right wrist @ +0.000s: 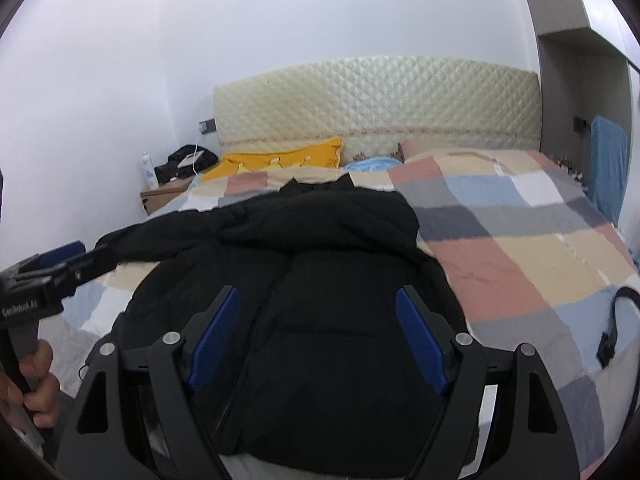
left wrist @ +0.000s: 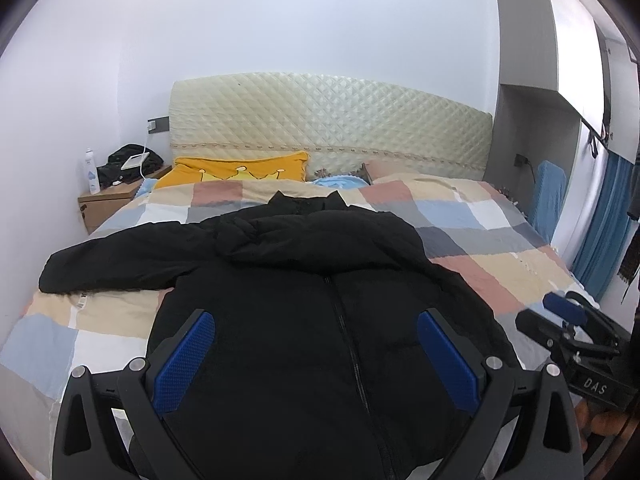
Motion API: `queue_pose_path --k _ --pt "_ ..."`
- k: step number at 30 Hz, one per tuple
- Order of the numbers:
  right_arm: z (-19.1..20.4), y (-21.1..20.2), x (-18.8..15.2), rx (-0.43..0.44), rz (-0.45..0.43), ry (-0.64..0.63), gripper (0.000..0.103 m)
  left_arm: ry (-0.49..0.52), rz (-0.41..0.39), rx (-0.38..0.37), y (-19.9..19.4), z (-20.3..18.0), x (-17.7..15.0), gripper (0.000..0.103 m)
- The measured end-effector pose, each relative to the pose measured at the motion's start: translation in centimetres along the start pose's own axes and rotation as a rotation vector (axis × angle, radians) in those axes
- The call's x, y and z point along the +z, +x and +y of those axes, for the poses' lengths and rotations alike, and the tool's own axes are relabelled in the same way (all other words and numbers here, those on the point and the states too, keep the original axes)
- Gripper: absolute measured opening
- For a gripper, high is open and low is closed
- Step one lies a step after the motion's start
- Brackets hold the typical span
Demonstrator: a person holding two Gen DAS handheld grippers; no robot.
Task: Fold large clothes
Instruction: 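Withdraw the open right gripper away from the jacket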
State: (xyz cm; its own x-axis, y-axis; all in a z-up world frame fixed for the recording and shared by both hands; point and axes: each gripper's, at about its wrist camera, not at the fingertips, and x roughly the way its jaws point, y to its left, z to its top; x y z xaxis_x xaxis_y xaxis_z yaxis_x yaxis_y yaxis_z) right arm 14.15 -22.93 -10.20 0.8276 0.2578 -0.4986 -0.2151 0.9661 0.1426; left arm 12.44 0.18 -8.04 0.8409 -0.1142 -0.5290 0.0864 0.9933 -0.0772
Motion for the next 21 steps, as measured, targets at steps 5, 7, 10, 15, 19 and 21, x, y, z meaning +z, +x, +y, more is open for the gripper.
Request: queue_pose_path --k 5,7,10,15,19,21 --pt "-0.3 -0.5 -1.0 -0.026 0.003 0.026 0.081 0.026 0.011 0.003 0.2 -0.7 -0.7 0.103" --pt "-0.1 -0.7 -1.0 -0.034 -0.012 0.020 0.084 0.026 0.021 -0.007 0.4 -0.8 -0.9 0.103" --pt "0.3 -0.4 -1.1 -0.043 -0.030 -0.001 0.085 0.029 0.032 -0.017 1.1 -0.7 -1.0 0.103" --pt "0.9 1.3 -1.4 -0.040 -0.045 -0.041 0.086 0.010 0.047 -0.025 2.6 0.1 -0.9 0.103" --pt "0.6 1.3 -1.5 -0.025 -0.048 -0.004 0.086 0.014 0.015 0.031 2.7 2.7 0.8 0.103" --pt "0.4 1.5 -1.8 -0.031 -0.034 0.004 0.086 -0.016 -0.037 0.062 1.9 5.1 2.5 0.103"
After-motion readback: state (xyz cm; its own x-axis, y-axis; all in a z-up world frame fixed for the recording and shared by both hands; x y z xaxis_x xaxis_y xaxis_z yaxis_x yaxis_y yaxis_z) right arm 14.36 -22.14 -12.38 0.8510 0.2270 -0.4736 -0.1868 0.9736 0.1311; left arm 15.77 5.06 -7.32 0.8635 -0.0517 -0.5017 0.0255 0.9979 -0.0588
